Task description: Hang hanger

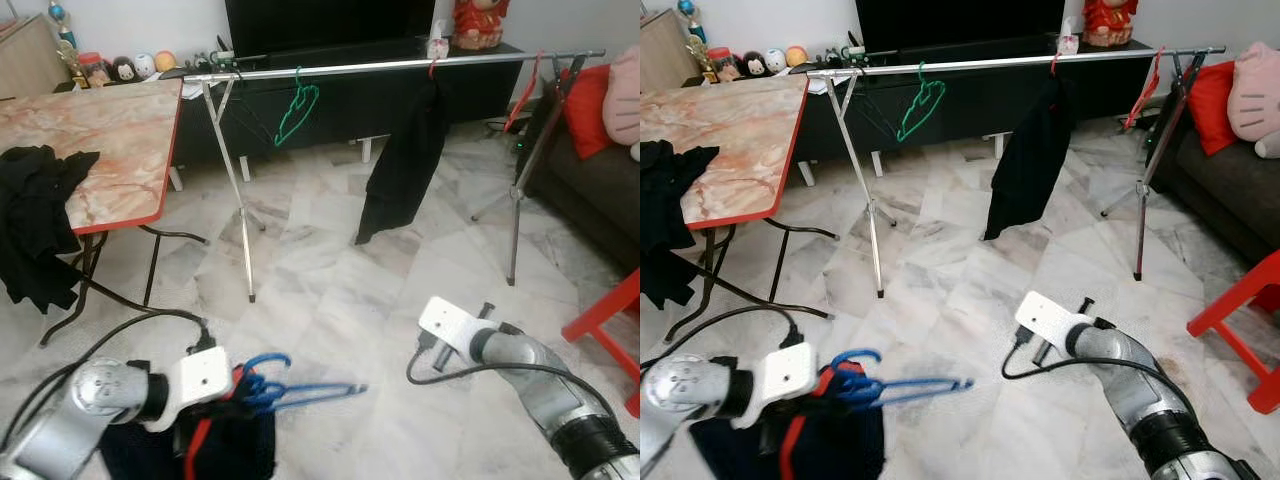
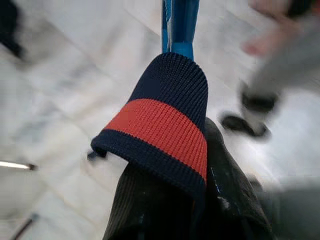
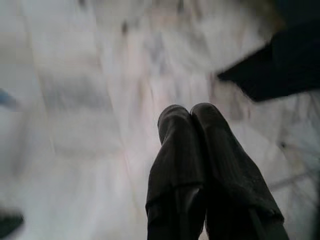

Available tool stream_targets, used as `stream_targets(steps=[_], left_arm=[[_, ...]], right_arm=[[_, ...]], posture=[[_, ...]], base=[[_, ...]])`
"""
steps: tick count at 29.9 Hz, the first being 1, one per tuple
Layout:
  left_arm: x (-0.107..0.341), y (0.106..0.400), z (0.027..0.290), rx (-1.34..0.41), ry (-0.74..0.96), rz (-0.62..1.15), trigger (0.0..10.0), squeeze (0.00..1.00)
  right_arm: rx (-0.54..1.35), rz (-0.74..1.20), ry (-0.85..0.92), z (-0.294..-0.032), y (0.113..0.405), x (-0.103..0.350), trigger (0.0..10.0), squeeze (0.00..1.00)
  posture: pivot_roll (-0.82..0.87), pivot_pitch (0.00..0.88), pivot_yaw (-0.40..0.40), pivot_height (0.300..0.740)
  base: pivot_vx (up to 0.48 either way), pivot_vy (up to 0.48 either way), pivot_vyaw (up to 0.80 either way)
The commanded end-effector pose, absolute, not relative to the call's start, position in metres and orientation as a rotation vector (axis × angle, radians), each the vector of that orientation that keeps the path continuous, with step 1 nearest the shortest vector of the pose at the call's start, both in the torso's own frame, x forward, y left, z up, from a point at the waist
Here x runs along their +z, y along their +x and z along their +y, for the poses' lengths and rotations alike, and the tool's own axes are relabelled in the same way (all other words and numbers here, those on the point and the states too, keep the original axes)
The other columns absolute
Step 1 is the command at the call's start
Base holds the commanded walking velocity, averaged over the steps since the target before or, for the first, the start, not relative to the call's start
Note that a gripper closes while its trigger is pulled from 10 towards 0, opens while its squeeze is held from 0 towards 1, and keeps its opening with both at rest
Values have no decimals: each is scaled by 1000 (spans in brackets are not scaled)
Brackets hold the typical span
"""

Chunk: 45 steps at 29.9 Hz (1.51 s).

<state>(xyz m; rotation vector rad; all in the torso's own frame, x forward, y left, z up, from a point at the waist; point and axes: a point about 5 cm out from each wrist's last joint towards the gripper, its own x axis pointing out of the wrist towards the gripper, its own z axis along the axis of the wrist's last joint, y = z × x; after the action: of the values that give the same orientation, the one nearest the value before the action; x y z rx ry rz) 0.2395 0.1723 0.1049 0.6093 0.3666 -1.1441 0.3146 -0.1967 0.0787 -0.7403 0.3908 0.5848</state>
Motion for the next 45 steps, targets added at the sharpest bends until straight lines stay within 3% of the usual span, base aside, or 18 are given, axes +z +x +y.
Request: stream_targets(steps=[1,8,14,17,23,24,25,27,42,43,45], left_arm=[[111,248,171,-1080,619,333,10000,0],[101,248,138,-1094,525,307,10000,0],[95,246,127,-1124,522,318,10000,0],[93,245,122,-1146,508,322,10000,0],[92,245,118,-1164,497,329,10000,0],[91,245,118,-1194,512,346,10000,0],[89,246,117,-1240,535,373,10000,0],[89,248,115,-1266,564,378,10000,0],[87,257,87,-1324,547,374,10000,0],[88,257,84,-1324,532,366,10000,0],[88,257,83,-1324,527,363,10000,0]], right_arm=[[610,286,-668,-188,322,99,10000,0],[719,177,-537,-176,329,124,10000,0],[867,158,-534,-173,326,130,10000,0],[985,195,-514,-175,321,128,10000,0],[1032,220,-510,-179,321,127,10000,0],[1171,293,-546,-179,312,122,10000,157],[1363,409,-579,-180,300,115,10000,149],[1437,448,-594,-177,297,112,10000,141],[1647,453,-635,-145,291,105,10000,173],[1665,456,-631,-143,290,106,10000,298],[1667,446,-623,-140,290,108,10000,824]], posture=[[-145,0,54,740],[-154,0,56,740],[-153,0,58,740],[-147,0,56,740],[-147,0,56,740],[-145,0,61,740],[-144,0,64,740],[-142,0,64,740],[-135,0,70,740],[-131,0,73,740],[-132,0,78,740]], base=[[0,0,0],[0,0,0],[0,0,0],[0,0,0],[0,0,0],[0,0,0],[0,0,0],[0,0,0],[0,0,0],[0,0,0],[0,0,0]])
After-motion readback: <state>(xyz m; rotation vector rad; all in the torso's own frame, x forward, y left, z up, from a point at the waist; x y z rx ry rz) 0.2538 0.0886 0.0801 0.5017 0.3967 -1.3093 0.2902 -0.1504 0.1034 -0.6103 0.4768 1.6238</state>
